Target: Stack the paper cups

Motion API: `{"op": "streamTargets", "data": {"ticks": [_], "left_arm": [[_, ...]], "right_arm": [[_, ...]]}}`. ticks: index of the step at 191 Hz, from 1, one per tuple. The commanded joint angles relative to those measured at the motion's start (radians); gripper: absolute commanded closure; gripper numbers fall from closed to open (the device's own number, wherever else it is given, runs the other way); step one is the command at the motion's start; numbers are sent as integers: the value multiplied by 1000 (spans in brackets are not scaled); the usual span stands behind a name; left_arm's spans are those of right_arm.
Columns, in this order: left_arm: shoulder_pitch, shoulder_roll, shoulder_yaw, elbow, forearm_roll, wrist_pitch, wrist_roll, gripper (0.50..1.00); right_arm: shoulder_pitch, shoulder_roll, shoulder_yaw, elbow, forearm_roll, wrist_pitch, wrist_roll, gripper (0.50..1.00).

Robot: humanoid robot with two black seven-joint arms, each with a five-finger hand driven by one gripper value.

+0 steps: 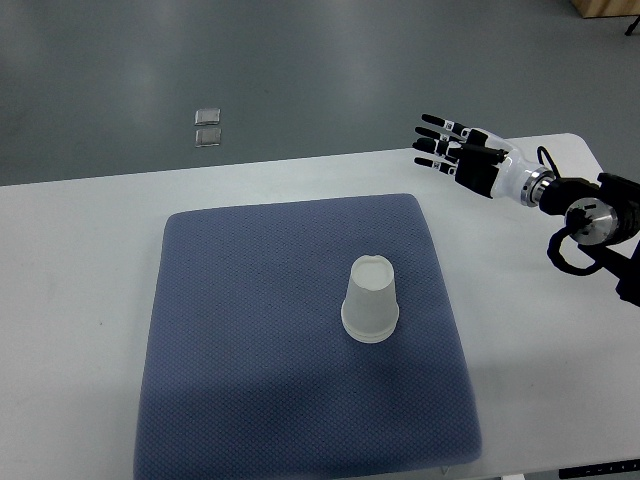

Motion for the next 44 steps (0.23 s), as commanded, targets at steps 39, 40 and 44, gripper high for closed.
{"op": "streamTargets", "data": {"ticks": [39, 40, 44], "left_arm": [[0, 0, 1, 1, 0, 1, 0, 500], [0, 0, 1, 1, 0, 1, 0, 500], [0, 0, 1, 1, 0, 0, 0, 500]], "right_arm": [[-10, 5, 0, 3, -12, 4, 6, 579], [-10, 5, 0, 3, -12, 4, 6, 579], [-12, 5, 0, 7, -13, 6, 6, 576]]}}
